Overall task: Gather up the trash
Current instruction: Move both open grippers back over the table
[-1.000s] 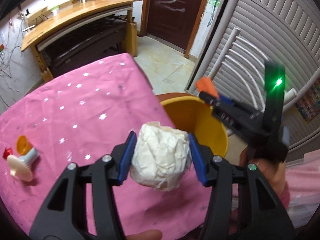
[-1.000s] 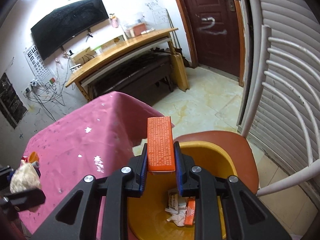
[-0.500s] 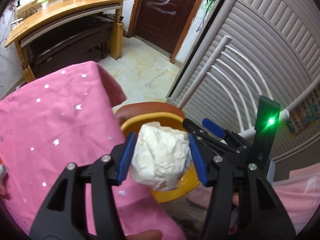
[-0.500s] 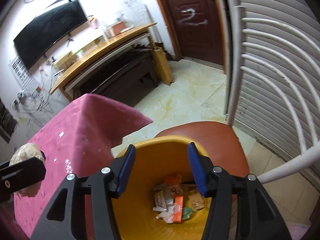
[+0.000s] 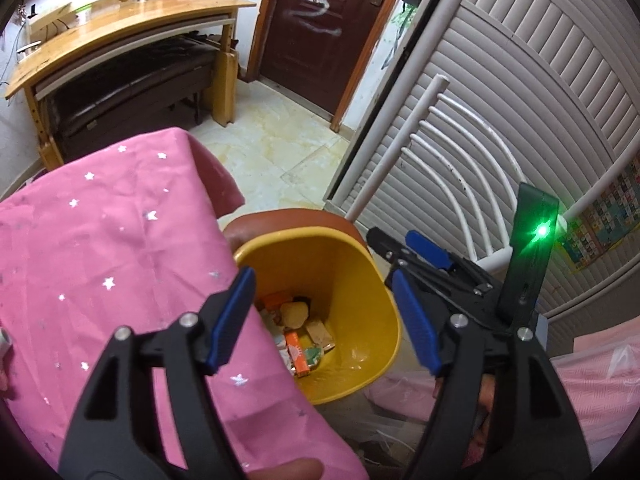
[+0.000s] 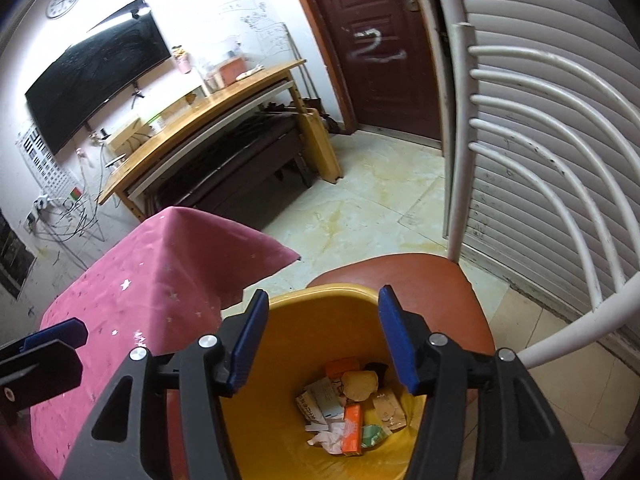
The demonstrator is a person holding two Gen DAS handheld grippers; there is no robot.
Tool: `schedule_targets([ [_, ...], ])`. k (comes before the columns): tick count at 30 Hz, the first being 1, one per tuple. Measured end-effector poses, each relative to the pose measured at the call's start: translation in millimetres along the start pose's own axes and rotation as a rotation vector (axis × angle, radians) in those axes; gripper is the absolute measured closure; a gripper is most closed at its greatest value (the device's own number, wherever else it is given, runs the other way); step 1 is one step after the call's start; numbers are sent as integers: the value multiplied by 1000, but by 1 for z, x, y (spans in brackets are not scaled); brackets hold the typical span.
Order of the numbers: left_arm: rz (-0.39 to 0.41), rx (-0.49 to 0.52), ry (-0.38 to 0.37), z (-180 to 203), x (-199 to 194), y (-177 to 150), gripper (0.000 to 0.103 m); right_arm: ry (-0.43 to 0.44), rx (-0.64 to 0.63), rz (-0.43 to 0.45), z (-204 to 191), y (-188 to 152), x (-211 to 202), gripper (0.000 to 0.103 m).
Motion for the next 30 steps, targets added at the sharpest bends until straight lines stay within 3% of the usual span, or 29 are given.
schedule_targets([
  [11,87,-81,44,-50,-55,-10,28,91,-146,38,-67,-5,-16,47],
  [16,129,-113,115,-88,-91,-13,27,135,-206,45,-99,-10,-24,40],
  [20,182,-128,181,-123,-125,-17,21,161,-251,23,-129,-19,-21,39],
  [30,233,-208,260,-193,-177,-35,21,173,-376,-17,-201,-31,-10,37],
])
Point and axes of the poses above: each gripper's, at about its wrist camera, not at the fingertips, and x roughly the way its jaws point, z to its right, y to its top, the point moved 3 cm from there along x, roughly the way its jaws point, and after that the axes turned 4 degrees about -y, right-handed, at the moved point
